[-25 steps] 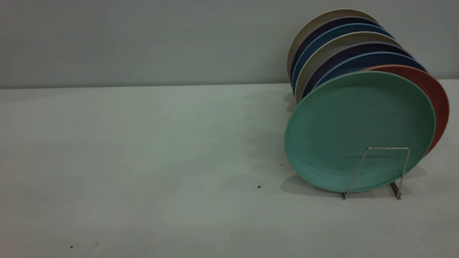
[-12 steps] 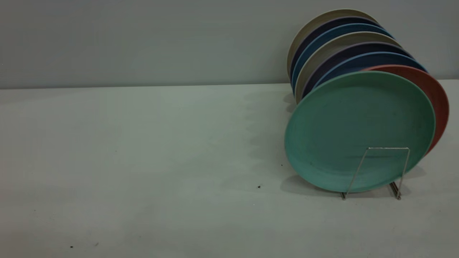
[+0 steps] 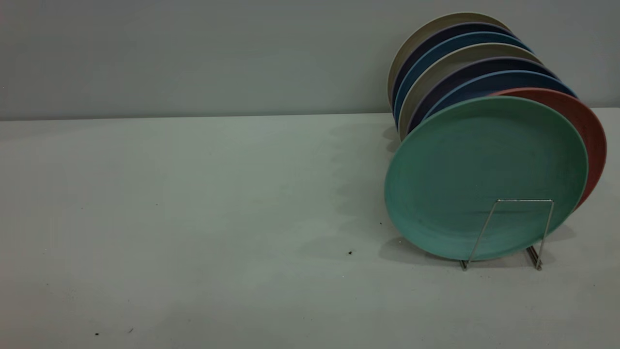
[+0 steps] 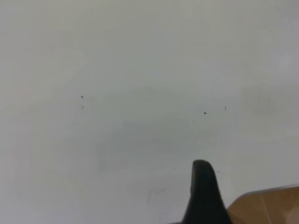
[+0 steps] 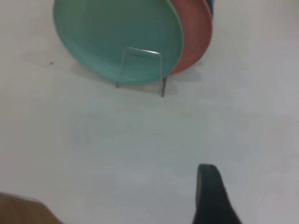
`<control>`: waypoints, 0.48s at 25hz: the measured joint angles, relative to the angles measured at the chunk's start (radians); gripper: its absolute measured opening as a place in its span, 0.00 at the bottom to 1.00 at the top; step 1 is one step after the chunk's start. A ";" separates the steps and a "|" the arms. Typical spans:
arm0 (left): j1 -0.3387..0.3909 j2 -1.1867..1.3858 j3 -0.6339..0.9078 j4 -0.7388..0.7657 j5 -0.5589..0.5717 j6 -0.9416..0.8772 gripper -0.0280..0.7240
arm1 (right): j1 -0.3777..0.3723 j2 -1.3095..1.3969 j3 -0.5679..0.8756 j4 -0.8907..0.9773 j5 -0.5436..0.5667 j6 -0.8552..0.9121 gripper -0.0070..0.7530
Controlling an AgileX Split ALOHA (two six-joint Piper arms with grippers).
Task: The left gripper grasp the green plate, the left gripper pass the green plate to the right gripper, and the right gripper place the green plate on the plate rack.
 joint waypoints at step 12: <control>0.000 -0.003 0.000 0.001 0.000 0.000 0.75 | -0.044 0.000 0.000 0.001 0.000 0.000 0.61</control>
